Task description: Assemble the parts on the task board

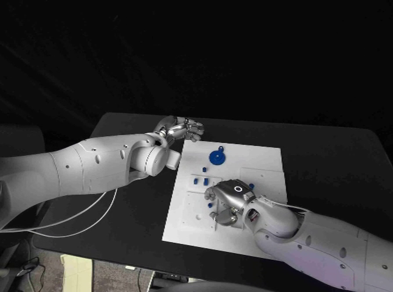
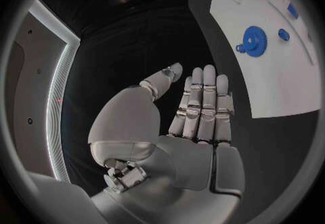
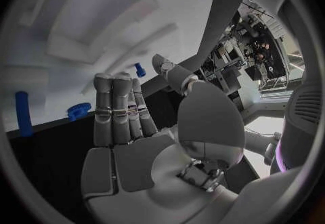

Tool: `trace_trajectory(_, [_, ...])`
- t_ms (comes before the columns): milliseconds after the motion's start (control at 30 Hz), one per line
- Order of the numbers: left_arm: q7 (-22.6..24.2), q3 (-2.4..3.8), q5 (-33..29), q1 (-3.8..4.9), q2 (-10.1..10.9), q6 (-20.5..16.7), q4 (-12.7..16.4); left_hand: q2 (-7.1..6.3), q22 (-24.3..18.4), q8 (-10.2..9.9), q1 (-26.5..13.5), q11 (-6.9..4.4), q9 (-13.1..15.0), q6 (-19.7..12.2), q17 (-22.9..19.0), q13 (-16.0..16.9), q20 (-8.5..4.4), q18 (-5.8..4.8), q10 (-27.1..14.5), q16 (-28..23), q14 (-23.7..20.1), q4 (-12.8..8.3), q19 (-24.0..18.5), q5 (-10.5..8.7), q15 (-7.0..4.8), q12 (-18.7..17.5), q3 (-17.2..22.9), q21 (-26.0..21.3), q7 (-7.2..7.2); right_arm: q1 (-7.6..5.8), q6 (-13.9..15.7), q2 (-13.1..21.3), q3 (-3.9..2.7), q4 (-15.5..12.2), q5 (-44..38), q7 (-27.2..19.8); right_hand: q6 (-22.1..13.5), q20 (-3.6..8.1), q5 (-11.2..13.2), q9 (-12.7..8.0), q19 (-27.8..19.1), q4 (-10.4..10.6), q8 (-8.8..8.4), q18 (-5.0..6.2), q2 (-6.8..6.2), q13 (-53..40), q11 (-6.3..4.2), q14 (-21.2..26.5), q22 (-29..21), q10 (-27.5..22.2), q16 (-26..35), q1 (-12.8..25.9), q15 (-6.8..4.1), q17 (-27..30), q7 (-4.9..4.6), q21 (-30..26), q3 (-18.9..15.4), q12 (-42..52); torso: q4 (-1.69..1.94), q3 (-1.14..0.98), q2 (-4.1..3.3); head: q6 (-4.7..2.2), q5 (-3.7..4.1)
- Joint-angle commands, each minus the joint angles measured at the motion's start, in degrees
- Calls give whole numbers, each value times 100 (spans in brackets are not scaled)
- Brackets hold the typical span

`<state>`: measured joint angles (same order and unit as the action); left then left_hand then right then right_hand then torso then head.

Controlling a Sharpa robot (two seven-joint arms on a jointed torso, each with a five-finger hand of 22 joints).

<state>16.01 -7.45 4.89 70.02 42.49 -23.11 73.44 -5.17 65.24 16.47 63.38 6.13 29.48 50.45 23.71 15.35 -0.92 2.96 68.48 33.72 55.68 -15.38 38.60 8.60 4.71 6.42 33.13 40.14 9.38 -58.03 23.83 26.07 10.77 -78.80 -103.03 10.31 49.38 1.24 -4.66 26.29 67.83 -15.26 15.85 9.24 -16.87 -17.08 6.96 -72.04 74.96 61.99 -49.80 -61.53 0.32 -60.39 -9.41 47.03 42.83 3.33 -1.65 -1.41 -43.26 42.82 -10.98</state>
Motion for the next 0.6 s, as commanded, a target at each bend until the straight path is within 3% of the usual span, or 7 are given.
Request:
trace_trajectory(33, [16,5,-27,9,7,30,8,42,7,29,19,2,-6,-44,8,-7,0,3,15,-30,43,20,51,-25,10,-32,-9,-20,-10,-5,223,175,-12,-202,151,47,5,-7,20,-8,-42,-1,-15,576,-18,-12,0,34,93,-52,-12,10,11,11,59,-20,-56,39,3,1,2,-15,9])
trace_trajectory(133, [22,5,-27,9,4,38,11,43,7,29,19,3,-6,-44,10,-8,0,3,15,-32,44,21,51,-25,10,-33,-9,-21,-9,-35,260,310,-78,-374,198,72,7,-8,25,-7,-40,-4,-10,576,-20,-7,-1,32,93,-48,-21,0,10,15,58,-20,-70,49,-1,1,3,-22,11])
trace_trajectory(333, [23,5,-27,8,9,47,3,47,8,31,21,3,-7,-43,16,-8,0,3,16,-36,45,23,53,-25,10,-33,-8,-22,-9,-189,282,751,-346,-816,292,207,37,-1,23,-2,0,21,25,576,-22,0,-29,-6,98,34,-77,-23,-17,30,38,-2,-101,99,-8,1,2,-89,31])
trace_trajectory(433, [25,5,-27,8,29,51,-4,48,9,32,24,2,-7,-43,19,-8,0,4,17,-38,47,23,54,-25,9,-33,-7,-23,-9,-342,206,1050,-506,-1032,413,200,88,19,62,7,46,78,64,576,-20,-18,-77,-44,101,181,-120,-101,-65,40,22,19,-29,171,-14,2,4,-135,82])
trace_trajectory(533, [28,5,-27,8,47,51,-4,49,9,33,25,2,-7,-41,23,-7,0,4,19,-40,49,24,54,-25,9,-33,-7,-24,-9,-497,-44,1293,-618,-1153,502,137,116,46,120,7,105,146,87,576,-19,-23,-121,-94,107,284,-166,-183,-107,51,2,52,73,211,-21,0,7,-169,119])
trace_trajectory(600, [32,5,-27,9,58,45,1,50,10,35,26,1,-7,-39,26,-7,0,5,22,-42,50,24,55,-25,9,-32,-7,-25,-10,-632,-232,1428,-635,-1158,467,69,110,53,115,1,104,167,87,576,-17,-19,-129,-91,107,312,-172,-212,-115,62,-9,55,111,216,-26,-1,7,-187,139])
